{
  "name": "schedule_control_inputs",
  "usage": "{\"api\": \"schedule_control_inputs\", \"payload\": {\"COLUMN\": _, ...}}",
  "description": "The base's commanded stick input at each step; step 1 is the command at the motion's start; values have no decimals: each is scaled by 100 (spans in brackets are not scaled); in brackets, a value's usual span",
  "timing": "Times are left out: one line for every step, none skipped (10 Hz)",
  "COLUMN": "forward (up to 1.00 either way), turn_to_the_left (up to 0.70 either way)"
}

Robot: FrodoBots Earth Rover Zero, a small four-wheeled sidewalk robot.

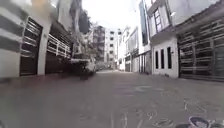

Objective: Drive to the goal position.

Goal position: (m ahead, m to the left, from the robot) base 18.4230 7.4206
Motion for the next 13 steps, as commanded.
{"api": "schedule_control_inputs", "payload": {"forward": 100, "turn_to_the_left": 6}}
{"api": "schedule_control_inputs", "payload": {"forward": 100, "turn_to_the_left": 6}}
{"api": "schedule_control_inputs", "payload": {"forward": 100, "turn_to_the_left": 6}}
{"api": "schedule_control_inputs", "payload": {"forward": 100, "turn_to_the_left": 6}}
{"api": "schedule_control_inputs", "payload": {"forward": 100, "turn_to_the_left": 6}}
{"api": "schedule_control_inputs", "payload": {"forward": 100, "turn_to_the_left": 6}}
{"api": "schedule_control_inputs", "payload": {"forward": 100, "turn_to_the_left": 6}}
{"api": "schedule_control_inputs", "payload": {"forward": 100, "turn_to_the_left": 6}}
{"api": "schedule_control_inputs", "payload": {"forward": 100, "turn_to_the_left": 6}}
{"api": "schedule_control_inputs", "payload": {"forward": 100, "turn_to_the_left": 6}}
{"api": "schedule_control_inputs", "payload": {"forward": 100, "turn_to_the_left": 6}}
{"api": "schedule_control_inputs", "payload": {"forward": 100, "turn_to_the_left": 6}}
{"api": "schedule_control_inputs", "payload": {"forward": 100, "turn_to_the_left": 6}}
